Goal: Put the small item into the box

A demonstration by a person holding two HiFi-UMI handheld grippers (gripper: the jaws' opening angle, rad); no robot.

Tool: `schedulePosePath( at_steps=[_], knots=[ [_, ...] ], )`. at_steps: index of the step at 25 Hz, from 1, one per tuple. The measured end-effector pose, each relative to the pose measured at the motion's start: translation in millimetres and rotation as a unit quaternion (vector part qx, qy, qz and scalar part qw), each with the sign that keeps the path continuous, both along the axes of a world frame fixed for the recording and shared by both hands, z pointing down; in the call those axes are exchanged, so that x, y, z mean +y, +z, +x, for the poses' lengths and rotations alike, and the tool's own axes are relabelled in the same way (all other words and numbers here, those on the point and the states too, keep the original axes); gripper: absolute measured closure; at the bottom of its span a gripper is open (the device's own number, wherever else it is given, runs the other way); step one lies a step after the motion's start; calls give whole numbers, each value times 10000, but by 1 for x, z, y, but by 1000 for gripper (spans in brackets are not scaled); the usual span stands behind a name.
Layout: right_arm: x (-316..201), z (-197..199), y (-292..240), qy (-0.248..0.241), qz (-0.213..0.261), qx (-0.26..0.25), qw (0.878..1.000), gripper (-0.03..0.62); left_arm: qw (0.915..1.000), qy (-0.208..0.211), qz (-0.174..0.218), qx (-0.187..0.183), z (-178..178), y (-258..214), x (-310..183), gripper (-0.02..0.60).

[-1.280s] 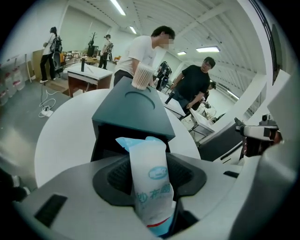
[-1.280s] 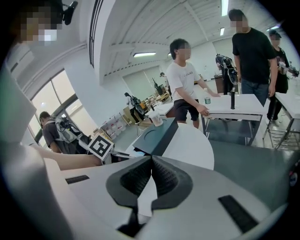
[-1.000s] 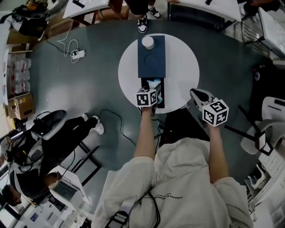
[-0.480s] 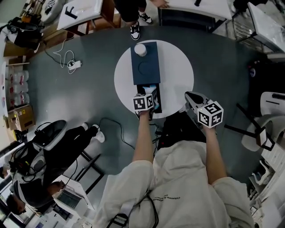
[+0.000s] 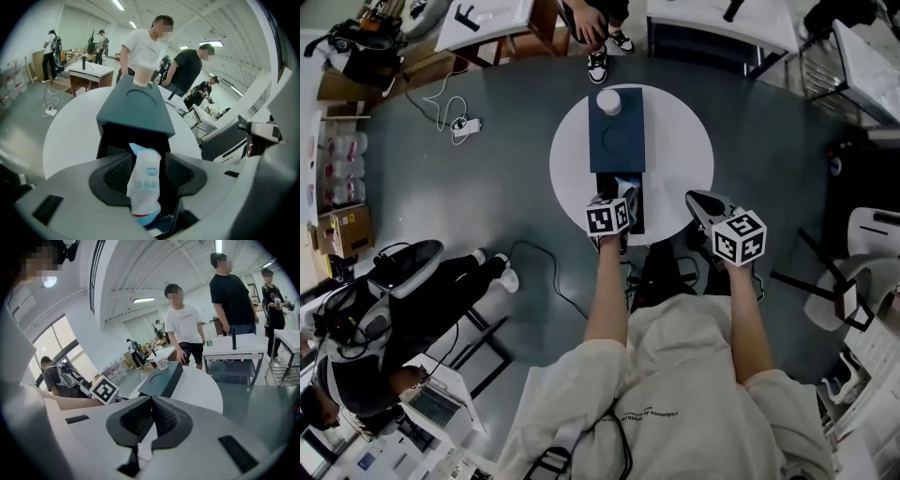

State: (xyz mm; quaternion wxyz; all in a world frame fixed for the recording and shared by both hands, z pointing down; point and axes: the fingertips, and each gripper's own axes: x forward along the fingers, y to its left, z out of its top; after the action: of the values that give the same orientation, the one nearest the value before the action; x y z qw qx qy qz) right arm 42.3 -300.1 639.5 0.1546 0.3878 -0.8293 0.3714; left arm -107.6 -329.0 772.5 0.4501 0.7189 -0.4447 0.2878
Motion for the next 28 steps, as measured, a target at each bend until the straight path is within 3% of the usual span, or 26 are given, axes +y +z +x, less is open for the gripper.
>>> schedulePosePath(
  at_steps=[5, 9, 13, 15, 20, 26, 28],
  knots=[
    [-7, -4, 4, -417, 4, -69, 9991, 560, 9982, -537, 271, 34, -4, -25, 9, 365],
    [-21, -14, -6, -954, 77, -174, 9953, 560, 9904, -1117, 807, -44, -11, -67, 15, 367],
    [-31, -15, -30, -1407, 109, -331, 9894, 560, 9763, -1562, 1448, -383, -9, -125, 33, 382],
    [-34, -14, -36, -1610, 124, -457, 9858, 560, 9689, -1684, 1690, -649, -4, -143, 44, 434],
    [-29, -15, -48, -2439, 220, -660, 9673, 560, 9384, -2523, 2140, -1001, 6, -178, 76, 534],
    [0, -9, -44, -3200, 283, -618, 9450, 560, 9177, -3324, 2093, -602, 36, -184, 125, 560],
    [11, -9, -44, -3441, 304, -576, 9367, 560, 9161, -3382, 2053, -654, 43, -186, 139, 560]
  ],
)
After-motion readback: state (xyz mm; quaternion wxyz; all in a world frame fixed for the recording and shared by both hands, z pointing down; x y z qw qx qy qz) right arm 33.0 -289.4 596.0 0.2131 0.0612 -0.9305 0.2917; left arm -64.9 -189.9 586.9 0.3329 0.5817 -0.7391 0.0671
